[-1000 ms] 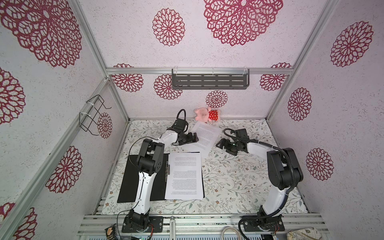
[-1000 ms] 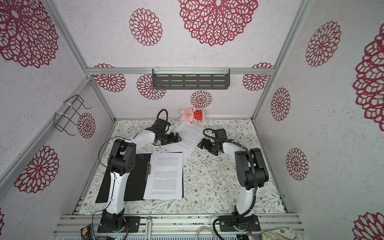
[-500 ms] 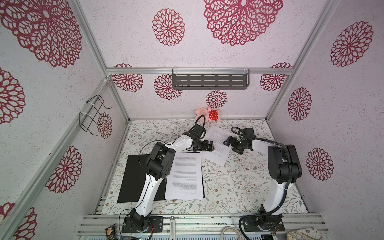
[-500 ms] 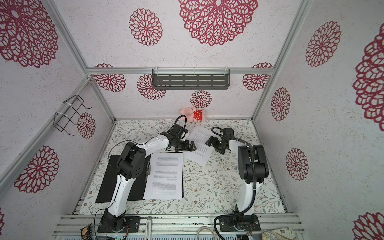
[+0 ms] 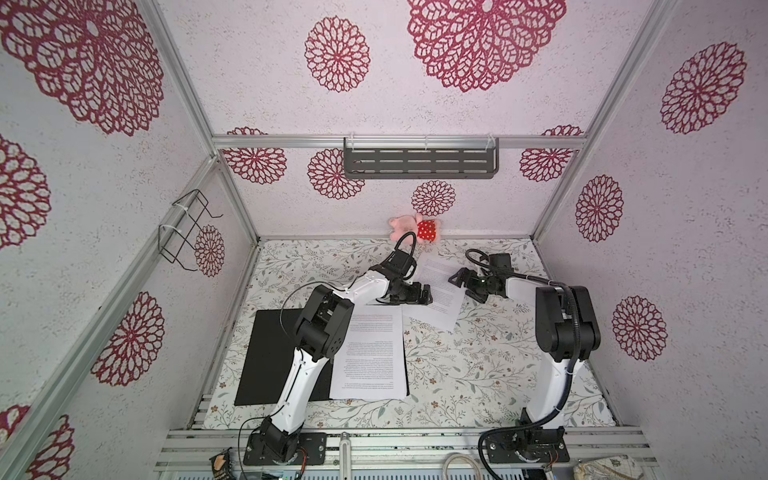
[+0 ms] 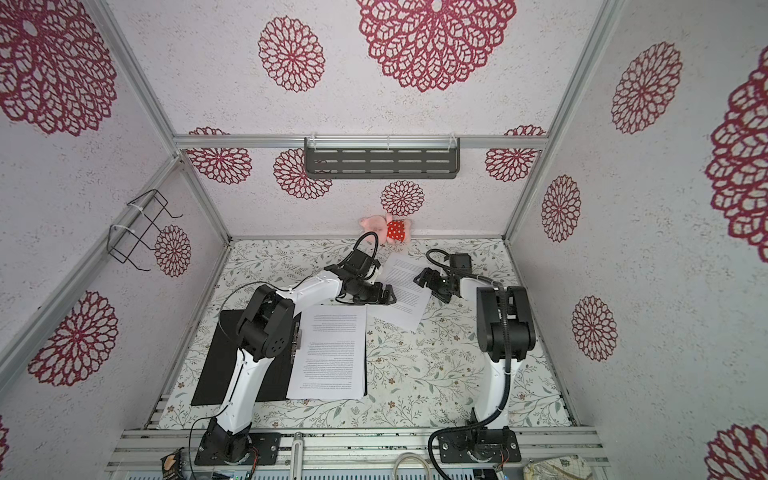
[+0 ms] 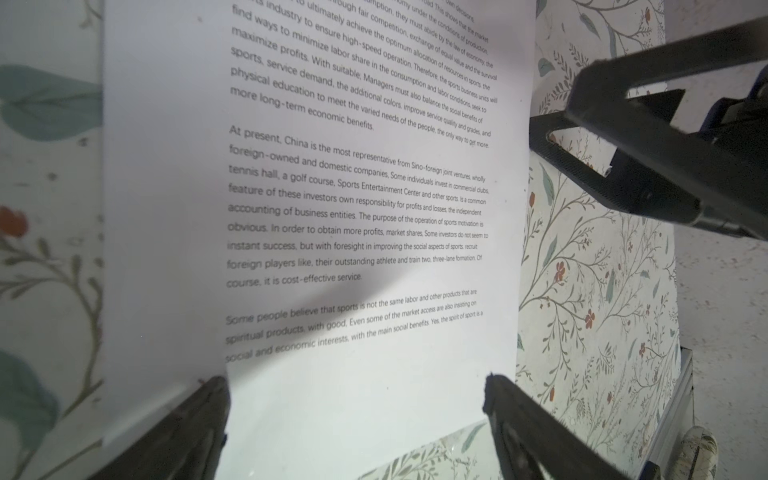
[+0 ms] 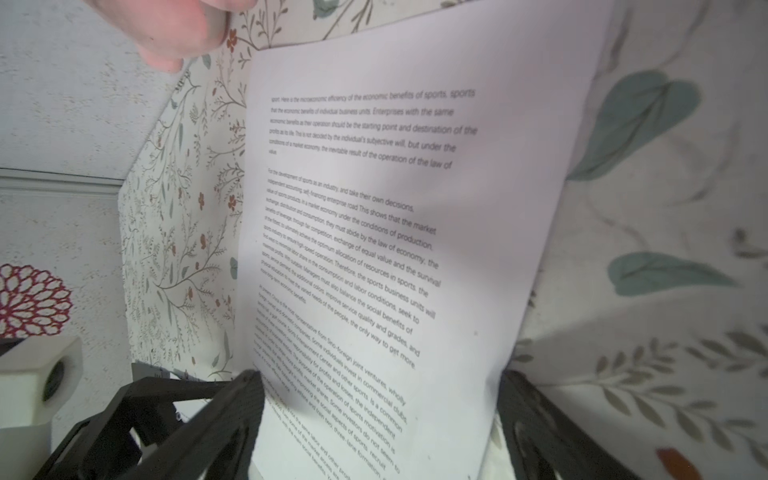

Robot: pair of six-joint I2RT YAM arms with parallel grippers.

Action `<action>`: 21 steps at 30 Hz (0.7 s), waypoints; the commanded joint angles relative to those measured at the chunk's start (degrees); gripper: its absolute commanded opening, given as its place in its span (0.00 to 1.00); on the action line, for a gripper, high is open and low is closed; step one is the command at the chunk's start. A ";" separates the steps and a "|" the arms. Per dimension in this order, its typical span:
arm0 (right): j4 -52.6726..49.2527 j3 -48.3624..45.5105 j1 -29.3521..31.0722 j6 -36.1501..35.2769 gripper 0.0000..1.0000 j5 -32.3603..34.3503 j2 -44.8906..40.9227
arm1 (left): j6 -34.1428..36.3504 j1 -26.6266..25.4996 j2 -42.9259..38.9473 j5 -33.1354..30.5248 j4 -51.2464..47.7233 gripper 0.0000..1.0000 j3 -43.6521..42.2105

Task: Put the files into the folder

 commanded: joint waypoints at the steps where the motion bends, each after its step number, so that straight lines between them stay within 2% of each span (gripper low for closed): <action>1: 1.33 -5.73 0.72 4.37 0.91 -4.48 -0.05 | 0.23 -1.07 5.36 0.74 -4.65 0.99 -0.58; 6: 7.05 -10.93 0.91 7.77 0.91 -9.43 -3.74 | 0.26 -0.97 6.62 0.82 -5.09 0.99 0.30; 12: 6.75 -12.07 0.78 7.12 0.87 -7.71 -6.89 | -0.18 -0.56 6.65 1.25 -5.00 0.99 -0.62; 16: 6.08 -11.59 0.52 7.18 0.76 -5.04 -7.05 | -1.26 -0.08 5.52 2.27 -4.00 0.99 -1.61; 21: 7.76 -11.41 0.51 8.43 0.50 -4.06 -5.52 | -2.56 0.86 4.12 4.41 -2.23 0.99 -1.81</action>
